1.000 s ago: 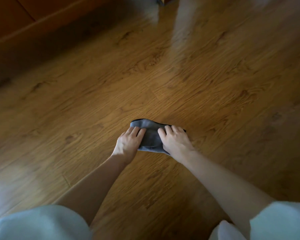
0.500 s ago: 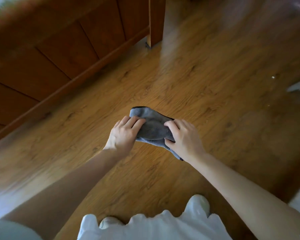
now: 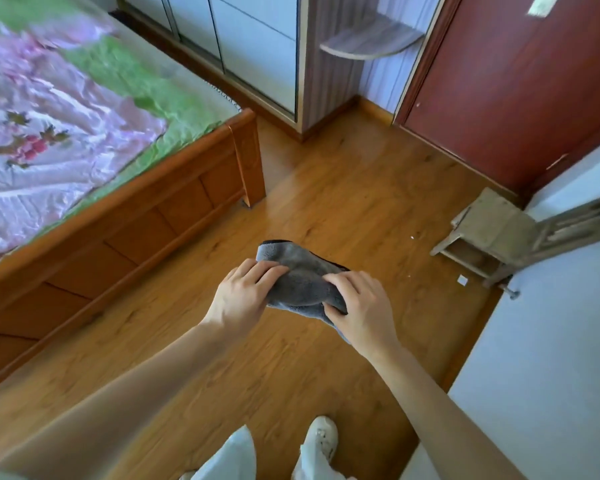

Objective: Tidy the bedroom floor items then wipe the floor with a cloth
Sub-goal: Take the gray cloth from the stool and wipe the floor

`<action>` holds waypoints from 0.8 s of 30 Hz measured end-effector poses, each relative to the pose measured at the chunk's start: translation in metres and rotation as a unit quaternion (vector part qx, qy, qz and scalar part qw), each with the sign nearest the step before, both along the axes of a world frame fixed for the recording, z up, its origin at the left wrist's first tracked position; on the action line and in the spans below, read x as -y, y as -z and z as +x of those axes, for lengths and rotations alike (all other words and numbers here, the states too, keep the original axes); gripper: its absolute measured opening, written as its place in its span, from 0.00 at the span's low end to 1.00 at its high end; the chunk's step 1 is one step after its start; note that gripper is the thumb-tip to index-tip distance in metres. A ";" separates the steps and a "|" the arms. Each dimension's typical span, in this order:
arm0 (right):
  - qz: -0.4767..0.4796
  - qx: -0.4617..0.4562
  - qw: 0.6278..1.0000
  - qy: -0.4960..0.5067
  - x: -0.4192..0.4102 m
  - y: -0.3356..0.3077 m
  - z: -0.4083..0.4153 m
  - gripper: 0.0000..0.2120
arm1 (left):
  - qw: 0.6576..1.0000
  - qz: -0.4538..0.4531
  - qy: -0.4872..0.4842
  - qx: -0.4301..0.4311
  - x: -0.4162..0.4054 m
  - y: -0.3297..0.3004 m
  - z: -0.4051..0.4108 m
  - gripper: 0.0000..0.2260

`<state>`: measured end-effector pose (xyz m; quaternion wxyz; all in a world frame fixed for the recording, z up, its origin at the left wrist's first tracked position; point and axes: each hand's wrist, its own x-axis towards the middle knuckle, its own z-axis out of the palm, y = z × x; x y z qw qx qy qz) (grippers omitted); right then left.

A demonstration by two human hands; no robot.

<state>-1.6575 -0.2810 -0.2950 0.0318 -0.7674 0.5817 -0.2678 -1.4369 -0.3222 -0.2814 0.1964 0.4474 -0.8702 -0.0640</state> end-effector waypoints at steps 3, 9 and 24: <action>-0.020 -0.012 1.000 0.017 -0.006 -0.030 -0.043 0.18 | 0.999 -0.017 0.036 0.001 0.002 -0.035 -0.043 0.23; -0.028 -0.010 0.996 0.078 -0.014 -0.054 -0.108 0.19 | 0.996 -0.022 0.089 0.009 0.019 -0.065 -0.115 0.25; 0.038 0.028 0.965 0.260 0.053 -0.075 -0.235 0.16 | 0.955 -0.015 0.289 0.064 0.159 -0.080 -0.280 0.26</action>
